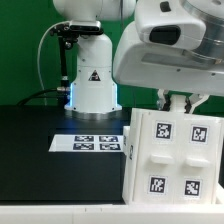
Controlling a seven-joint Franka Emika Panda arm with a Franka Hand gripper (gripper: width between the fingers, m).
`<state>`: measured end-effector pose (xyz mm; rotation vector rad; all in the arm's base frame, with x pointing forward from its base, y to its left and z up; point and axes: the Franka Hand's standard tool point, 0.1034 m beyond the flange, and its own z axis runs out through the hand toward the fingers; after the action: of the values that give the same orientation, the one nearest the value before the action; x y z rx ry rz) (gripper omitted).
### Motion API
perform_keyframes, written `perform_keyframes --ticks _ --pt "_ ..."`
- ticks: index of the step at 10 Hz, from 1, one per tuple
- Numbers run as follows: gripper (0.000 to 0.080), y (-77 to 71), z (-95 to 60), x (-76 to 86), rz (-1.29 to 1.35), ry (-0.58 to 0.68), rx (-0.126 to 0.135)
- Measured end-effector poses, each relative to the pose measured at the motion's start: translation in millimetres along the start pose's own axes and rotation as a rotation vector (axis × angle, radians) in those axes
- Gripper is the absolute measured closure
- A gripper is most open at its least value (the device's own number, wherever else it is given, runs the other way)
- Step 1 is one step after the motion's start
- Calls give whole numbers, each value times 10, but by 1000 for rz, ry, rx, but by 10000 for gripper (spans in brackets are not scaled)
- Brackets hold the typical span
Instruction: Assemble cabinet
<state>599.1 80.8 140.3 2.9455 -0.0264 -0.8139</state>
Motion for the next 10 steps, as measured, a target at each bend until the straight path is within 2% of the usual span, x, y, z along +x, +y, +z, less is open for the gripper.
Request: perform_keyframes --ticks 3,5,6,7,8,10 --pt "580 30 -4 20 2 7 1" --pt "243 41 -2 22 4 7 2" --pt "243 54 -15 9 6 2 2" --pt "104 92 -93 -50 10 -16 2" --pt "21 117 -144 -112 14 -13 2" --pt "4 84 -47 -376 24 -5 16"
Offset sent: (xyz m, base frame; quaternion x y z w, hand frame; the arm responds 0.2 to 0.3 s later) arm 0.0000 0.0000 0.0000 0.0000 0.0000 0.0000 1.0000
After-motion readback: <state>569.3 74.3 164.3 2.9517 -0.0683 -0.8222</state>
